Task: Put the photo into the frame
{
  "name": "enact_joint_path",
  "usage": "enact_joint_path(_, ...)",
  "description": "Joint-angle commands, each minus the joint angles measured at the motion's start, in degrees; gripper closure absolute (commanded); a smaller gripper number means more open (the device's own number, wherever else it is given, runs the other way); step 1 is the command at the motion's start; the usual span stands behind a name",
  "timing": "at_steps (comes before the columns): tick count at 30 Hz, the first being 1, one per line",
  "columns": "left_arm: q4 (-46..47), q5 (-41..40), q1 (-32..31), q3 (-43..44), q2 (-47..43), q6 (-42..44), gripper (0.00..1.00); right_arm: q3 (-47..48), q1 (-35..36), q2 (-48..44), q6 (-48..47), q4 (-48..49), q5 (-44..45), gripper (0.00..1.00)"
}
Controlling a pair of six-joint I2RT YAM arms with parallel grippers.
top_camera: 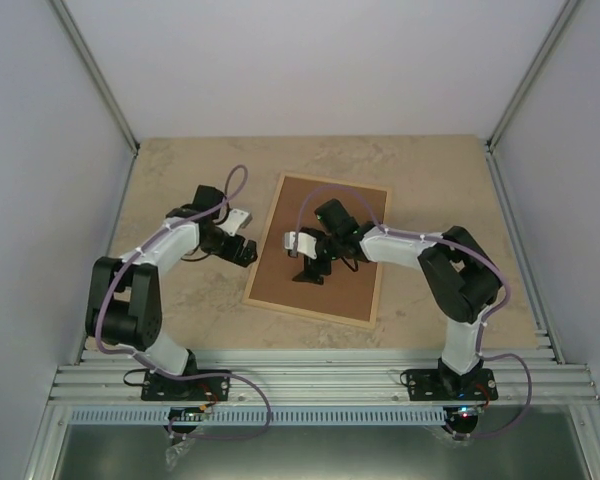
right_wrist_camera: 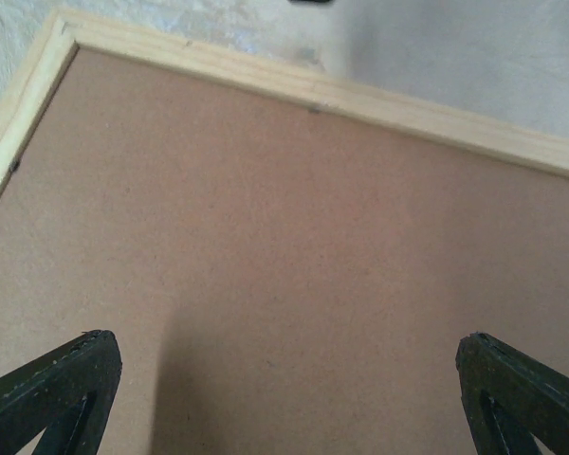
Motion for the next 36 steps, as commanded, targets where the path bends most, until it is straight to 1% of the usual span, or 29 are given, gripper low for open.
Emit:
enact_joint_path(1, 0.8, 4.8, 0.2, -2.6, -3.1, 18.8, 0.01, -1.0, 0.2, 3.0, -3.4, -1.7, 0.8, 0.02)
enact_joint_path(3, 1.9, 5.4, 0.2, -4.8, -5.6, 24.7, 0.01, -1.6, 0.0, 3.5, -4.2, -3.0, 0.9, 0.02)
enact_joint_path(5, 1.6, 9.3, 0.2, -6.6, -8.3, 31.4, 0.01, -2.3, 0.2, 3.2, -4.9, -3.5, 0.7, 0.02)
enact_joint_path(7, 2.1, 11.9, 0.1, -9.1, -11.5, 41.1, 0.01, -2.8, 0.2, 2.2, -5.2, -2.8, 0.8, 0.02)
enact_joint_path(9, 3.5, 12.5, 0.1, -11.6, -13.7, 47.5, 0.01, -1.0, 0.0, 1.1, -4.9, -4.5, 1.6, 0.02)
enact_joint_path(11, 2.5, 13.2, 0.1, -13.1, -14.9, 54.8, 0.03, -0.3, -0.9, -1.2, -5.2, -6.3, 1.5, 0.02)
enact_joint_path(14, 1.6, 14.4, -0.3, -14.4, -15.5, 61.5, 0.05, -3.6, -2.6, -5.3, -6.8, -7.1, 2.2, 0.02)
enact_joint_path(18, 2.5, 15.5, -2.0, -13.9, -14.4, 63.3, 0.09, -7.8, -4.9, -7.2, -7.5, -8.5, 3.5, 0.03)
enact_joint_path(20, 3.3, 15.6, -3.1, -13.8, -13.5, 64.0, 0.13, -8.6, -5.0, -7.0, -7.2, -8.6, 4.4, 0.03)
enact_joint_path(26, 4.6, 16.1, -5.3, -13.4, -11.2, 66.5, 0.25, -6.8, -4.7, -0.5, -6.4, -11.2, 8.6, 0.04)
enact_joint_path(29, 4.5, 16.2, -5.4, -13.3, -10.2, 68.8, 0.28, -6.9, -4.1, 0.4, -6.7, -10.9, 10.3, 0.04)
enact_joint_path(33, 4.2, 16.8, -5.9, -14.1, -10.1, 72.2, 0.28, -7.4, -4.0, 1.2, -6.5, -9.3, 12.2, 0.04)
enact_joint_path(36, 4.3, 17.5, -6.3, -14.6, -10.2, 72.9, 0.29, -7.3, -4.0, 1.6, -5.9, -8.3, 13.5, 0.04)
